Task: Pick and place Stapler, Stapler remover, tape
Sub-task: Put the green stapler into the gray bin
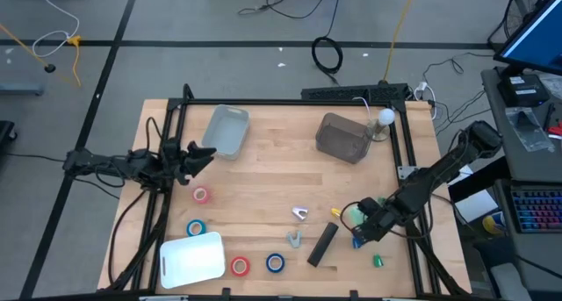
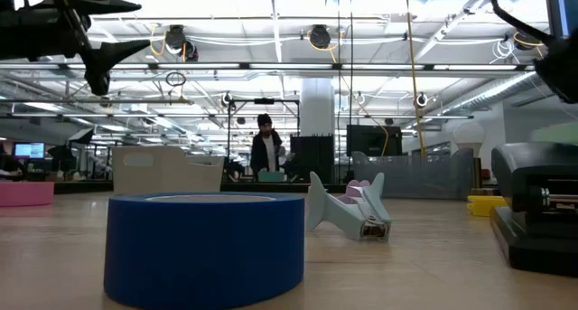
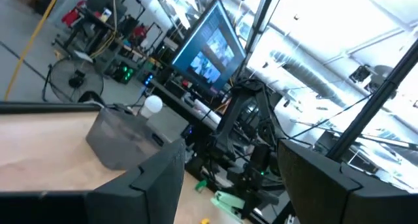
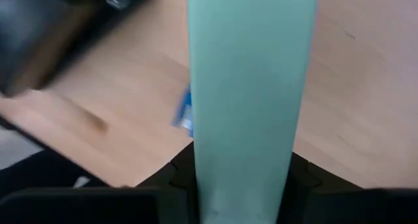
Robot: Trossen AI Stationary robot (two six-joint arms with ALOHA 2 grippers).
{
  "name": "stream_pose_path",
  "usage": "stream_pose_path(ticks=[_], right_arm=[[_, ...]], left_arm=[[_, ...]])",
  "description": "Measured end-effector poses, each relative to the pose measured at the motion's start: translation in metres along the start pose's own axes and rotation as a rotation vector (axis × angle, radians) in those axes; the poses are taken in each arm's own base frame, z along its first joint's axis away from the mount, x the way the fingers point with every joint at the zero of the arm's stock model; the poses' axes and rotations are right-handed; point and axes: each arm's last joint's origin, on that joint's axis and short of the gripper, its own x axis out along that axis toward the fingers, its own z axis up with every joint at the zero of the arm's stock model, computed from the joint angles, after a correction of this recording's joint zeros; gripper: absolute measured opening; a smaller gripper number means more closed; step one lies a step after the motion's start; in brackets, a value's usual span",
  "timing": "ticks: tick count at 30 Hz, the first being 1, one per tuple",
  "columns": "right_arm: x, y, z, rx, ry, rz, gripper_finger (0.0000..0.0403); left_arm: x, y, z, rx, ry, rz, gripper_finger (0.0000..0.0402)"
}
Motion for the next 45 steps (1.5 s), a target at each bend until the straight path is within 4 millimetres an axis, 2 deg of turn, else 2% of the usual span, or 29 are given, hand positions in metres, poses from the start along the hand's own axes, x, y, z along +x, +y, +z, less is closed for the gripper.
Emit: stream_pose_path(ticks=[10,20,28,35,45], right_arm=[[-0.006,0.019,0.027,-0.062,-0.068,0.176,0.0111],[-0.015,0.031,0.059,-0.16,-0.167,0.299,0.011],[-0.024,0.034,0.089,-0.245,-0.281,0.347,0.011],[-0.035,0.037,0.115,-0.329,-0.474,0.385,0.011],[-0.05,0.045,0.134,-0.459,-0.725,0.423,0.0111]], left_arm=[[0.018,-0.011,0.006,0.123,0.037,0.021,0.0244],[0.066,-0.038,0.018,0.342,0.134,0.087,0.0244],[0.108,-0.046,0.003,0.487,0.255,0.125,0.0244],[0.14,-0.047,-0.016,0.575,0.345,0.149,0.0244],[0.189,-0.055,-0.028,0.584,0.364,0.172,0.0244]])
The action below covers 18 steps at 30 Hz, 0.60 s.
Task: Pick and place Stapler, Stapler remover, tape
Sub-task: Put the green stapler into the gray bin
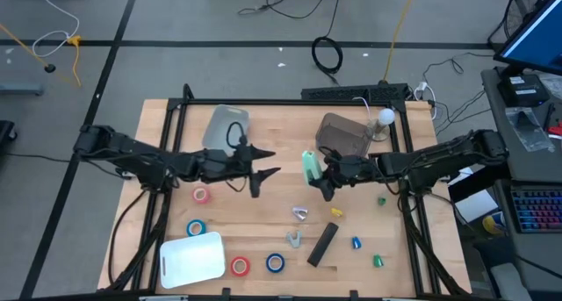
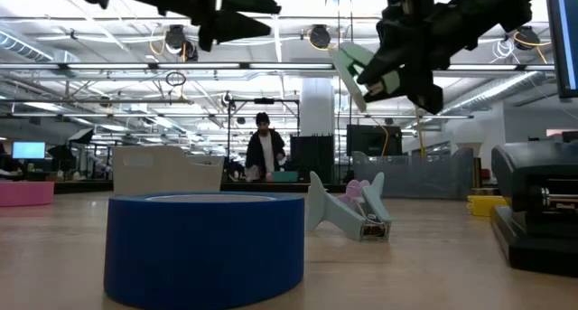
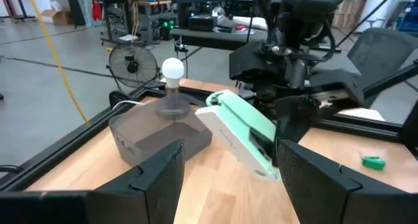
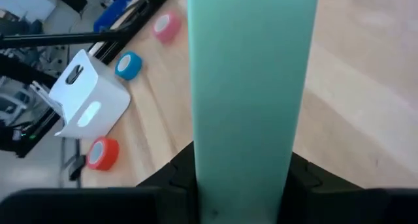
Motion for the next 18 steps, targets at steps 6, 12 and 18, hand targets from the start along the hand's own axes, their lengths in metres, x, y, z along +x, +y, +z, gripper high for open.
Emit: stream_pose_path(ticks=[6,12,18], right_arm=[[0.0,0.0,0.002,-0.067,-0.048,-0.028,0.0111],[-0.001,0.009,0.014,-0.128,-0.192,0.034,0.0111],[-0.003,0.014,0.021,-0.155,-0.293,0.048,0.0111]], left_arm=[[0.015,0.0,0.008,-0.133,-0.008,-0.007,0.0244],[0.026,0.002,0.006,-0.211,0.017,-0.076,0.0244],[0.036,-0.001,0.008,-0.261,0.03,-0.081,0.0244]])
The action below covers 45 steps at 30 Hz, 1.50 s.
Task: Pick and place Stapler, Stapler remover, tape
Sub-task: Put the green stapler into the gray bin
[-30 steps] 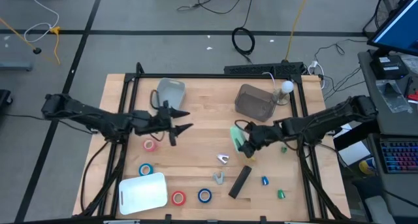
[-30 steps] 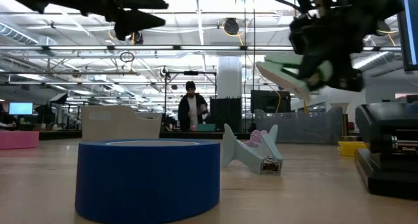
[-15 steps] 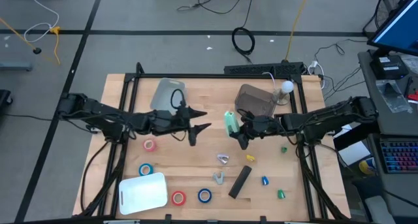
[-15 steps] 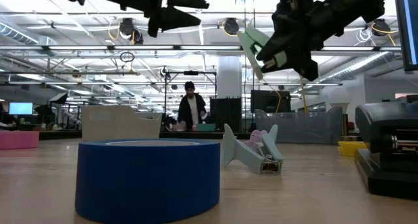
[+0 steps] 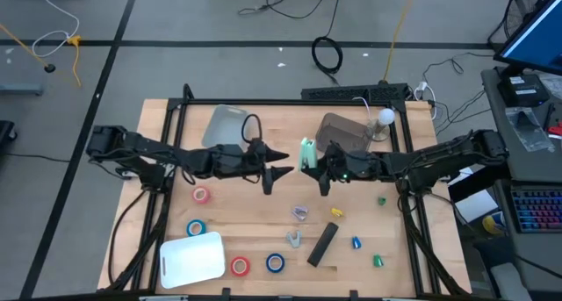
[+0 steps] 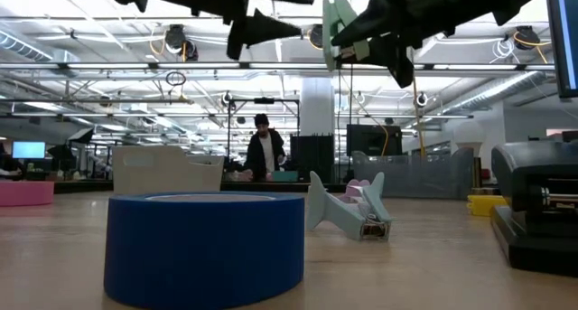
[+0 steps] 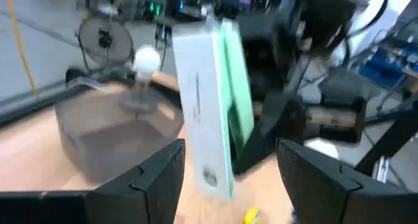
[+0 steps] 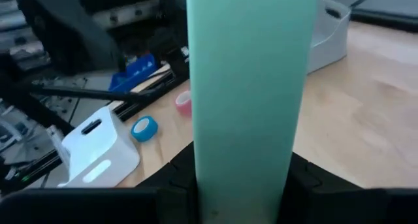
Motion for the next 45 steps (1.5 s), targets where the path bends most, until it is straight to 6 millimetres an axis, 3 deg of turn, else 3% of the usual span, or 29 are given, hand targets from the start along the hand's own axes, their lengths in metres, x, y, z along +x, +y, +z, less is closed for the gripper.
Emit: stream_pose_path(ticks=[8,19,27,45], right_arm=[[0.0,0.001,-0.001,0.005,0.006,0.002,0.0111],[-0.002,0.007,-0.005,-0.002,0.031,0.048,0.0111],[0.0,0.01,-0.004,-0.008,0.004,0.077,0.0111],[0.007,0.019,-0.013,0.011,0.083,0.234,0.0112]], left_arm=[[0.011,-0.007,0.012,0.038,-0.042,-0.008,0.0244],[0.012,-0.006,0.013,0.069,-0.056,-0.003,0.0244],[0.016,-0.009,0.01,0.039,-0.043,-0.104,0.0244],[0.025,0.009,0.013,-0.024,-0.029,-0.18,0.0244]])
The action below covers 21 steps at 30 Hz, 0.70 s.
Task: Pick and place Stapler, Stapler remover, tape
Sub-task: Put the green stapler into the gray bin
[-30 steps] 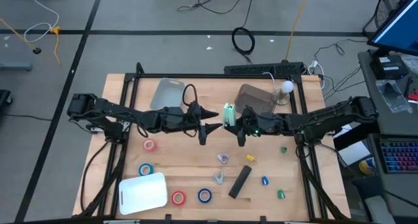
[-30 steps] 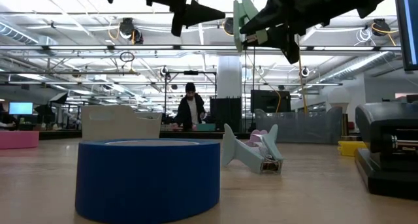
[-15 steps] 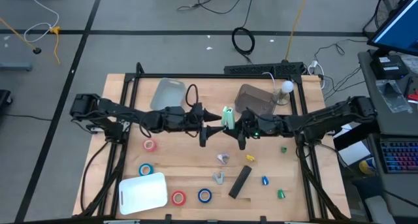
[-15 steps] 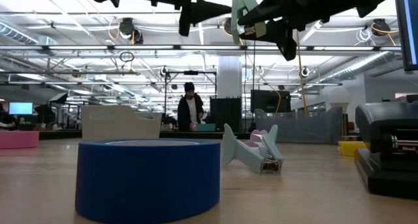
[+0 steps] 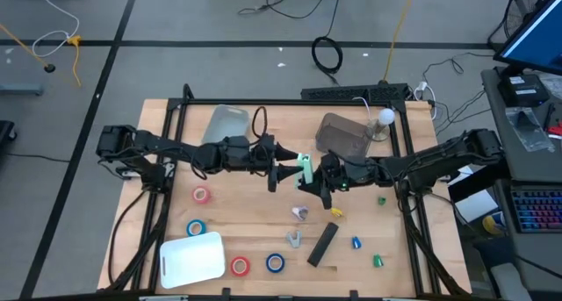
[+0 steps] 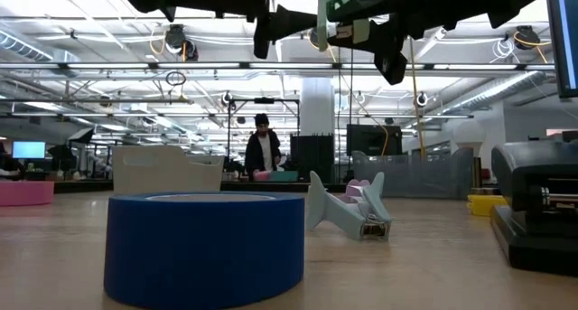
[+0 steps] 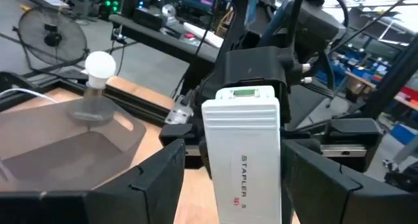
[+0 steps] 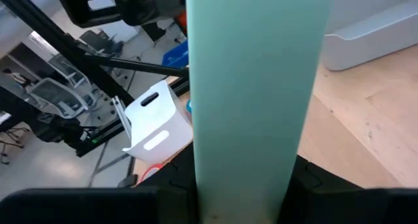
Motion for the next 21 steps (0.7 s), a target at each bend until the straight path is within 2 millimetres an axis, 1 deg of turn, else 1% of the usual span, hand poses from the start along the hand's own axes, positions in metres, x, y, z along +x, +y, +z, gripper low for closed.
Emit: stream_pose_path(ticks=[4,7,11,17,21], right_arm=[[0.0,0.001,0.002,-0.006,-0.022,0.013,0.0112],[0.0,0.0,0.004,-0.003,-0.033,0.013,0.0112],[0.001,-0.001,0.004,-0.002,-0.031,0.013,0.0111],[0.001,0.0,0.004,0.001,-0.034,0.018,0.011],[0.001,0.001,0.005,0.002,-0.046,0.028,0.0111]], left_arm=[[0.001,-0.001,0.002,-0.039,0.022,-0.067,0.0244],[0.001,-0.002,0.002,-0.048,0.027,-0.083,0.0244],[0.0,-0.004,0.006,-0.076,-0.001,-0.132,0.0244],[0.0,-0.005,0.008,-0.088,-0.016,-0.144,0.0244],[0.005,-0.008,0.015,-0.087,-0.002,-0.152,0.0244]])
